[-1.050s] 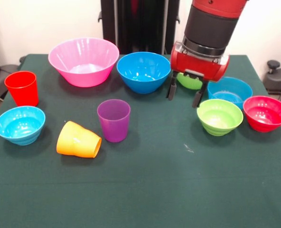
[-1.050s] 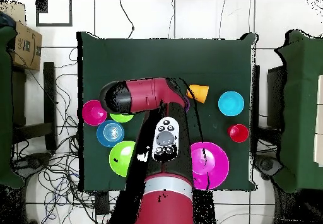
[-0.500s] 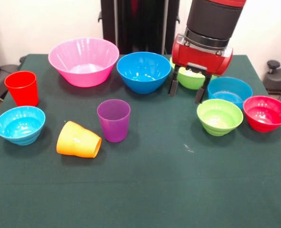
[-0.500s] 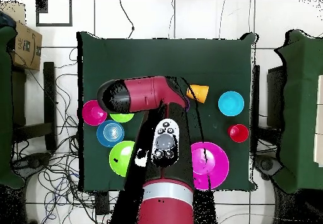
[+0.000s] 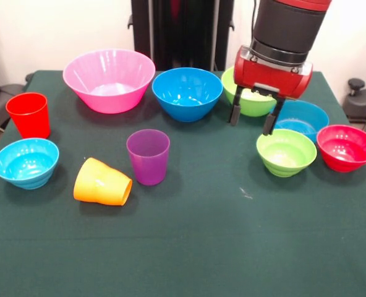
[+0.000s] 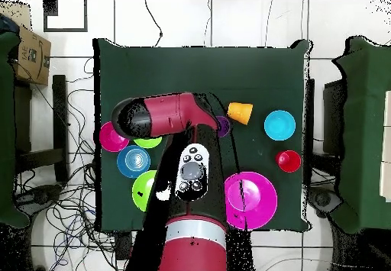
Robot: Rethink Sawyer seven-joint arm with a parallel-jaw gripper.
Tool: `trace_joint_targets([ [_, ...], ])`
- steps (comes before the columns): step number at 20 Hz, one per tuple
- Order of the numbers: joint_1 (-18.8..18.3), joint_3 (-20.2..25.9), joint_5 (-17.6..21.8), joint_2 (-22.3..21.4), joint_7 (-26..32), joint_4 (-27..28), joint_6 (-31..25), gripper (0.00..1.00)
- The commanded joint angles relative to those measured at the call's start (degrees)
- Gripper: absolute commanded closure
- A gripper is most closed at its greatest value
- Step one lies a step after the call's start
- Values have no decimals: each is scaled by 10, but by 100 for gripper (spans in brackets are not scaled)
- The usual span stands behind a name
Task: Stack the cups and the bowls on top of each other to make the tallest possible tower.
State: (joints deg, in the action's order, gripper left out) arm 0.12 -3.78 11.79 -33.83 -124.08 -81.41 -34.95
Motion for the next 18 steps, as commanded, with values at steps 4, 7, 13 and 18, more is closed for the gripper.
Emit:
trace_joint_targets([
  [4, 15, 31, 21, 53, -30, -22, 33, 0],
  [7, 18, 26, 25, 62, -34, -19, 42, 0],
  [13, 24, 17, 29, 82, -39, -12, 62, 0],
  [18, 34, 4, 31, 111, -47, 4, 83, 0],
])
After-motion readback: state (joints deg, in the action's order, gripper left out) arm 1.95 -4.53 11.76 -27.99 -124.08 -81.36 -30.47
